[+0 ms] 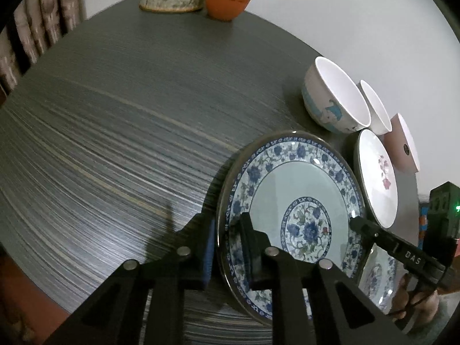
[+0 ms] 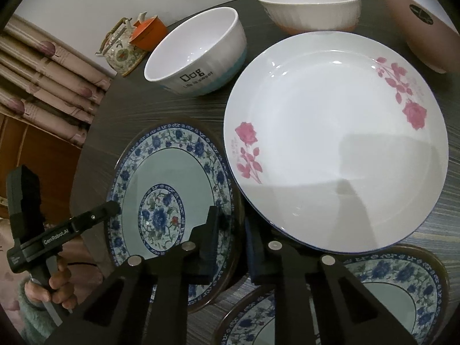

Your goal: Organize plates and bowls

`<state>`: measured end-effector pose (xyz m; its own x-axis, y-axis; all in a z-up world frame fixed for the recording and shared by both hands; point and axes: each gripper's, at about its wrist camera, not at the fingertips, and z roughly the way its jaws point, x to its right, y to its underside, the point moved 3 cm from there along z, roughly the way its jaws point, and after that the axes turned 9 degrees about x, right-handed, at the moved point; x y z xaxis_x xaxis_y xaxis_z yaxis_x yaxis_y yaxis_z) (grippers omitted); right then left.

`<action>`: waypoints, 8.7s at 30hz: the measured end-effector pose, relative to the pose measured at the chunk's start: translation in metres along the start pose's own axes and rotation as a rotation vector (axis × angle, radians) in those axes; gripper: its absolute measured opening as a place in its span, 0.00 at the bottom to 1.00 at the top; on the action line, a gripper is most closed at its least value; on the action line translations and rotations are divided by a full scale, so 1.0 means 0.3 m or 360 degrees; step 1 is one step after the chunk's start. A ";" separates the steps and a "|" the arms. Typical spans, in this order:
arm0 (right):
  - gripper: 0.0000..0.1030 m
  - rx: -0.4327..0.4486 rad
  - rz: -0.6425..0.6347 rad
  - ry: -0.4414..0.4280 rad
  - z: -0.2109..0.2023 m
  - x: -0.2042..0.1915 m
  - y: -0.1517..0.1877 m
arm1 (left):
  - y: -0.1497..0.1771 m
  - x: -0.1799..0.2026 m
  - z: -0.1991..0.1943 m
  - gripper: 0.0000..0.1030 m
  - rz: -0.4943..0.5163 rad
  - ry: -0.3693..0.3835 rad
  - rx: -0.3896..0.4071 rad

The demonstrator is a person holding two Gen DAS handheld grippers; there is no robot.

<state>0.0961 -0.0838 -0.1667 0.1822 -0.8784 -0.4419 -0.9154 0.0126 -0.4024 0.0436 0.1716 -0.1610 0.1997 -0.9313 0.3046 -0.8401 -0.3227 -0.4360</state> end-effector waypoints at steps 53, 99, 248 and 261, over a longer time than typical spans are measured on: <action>0.32 0.0071 -0.0103 0.0018 -0.004 -0.239 0.211 | -0.036 -0.101 -0.129 0.24 -0.0010 -0.0331 0.0205; 0.38 0.0392 -0.0024 0.0204 -0.366 0.026 0.291 | 0.288 0.397 -0.055 0.28 0.0600 -0.0136 0.0119; 0.16 0.0160 0.0055 0.0032 -0.270 -0.005 0.241 | 0.089 0.080 -0.176 0.20 0.0107 -0.0004 0.0141; 0.17 0.0078 -0.0065 0.0012 -0.117 -0.204 0.168 | 0.014 -0.121 -0.184 0.20 -0.0087 -0.0186 0.0215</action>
<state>0.0262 -0.0460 -0.1318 0.2161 -0.8821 -0.4186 -0.8886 0.0000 -0.4587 0.0051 0.2134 -0.1272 0.3075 -0.9224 0.2338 -0.7525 -0.3861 -0.5335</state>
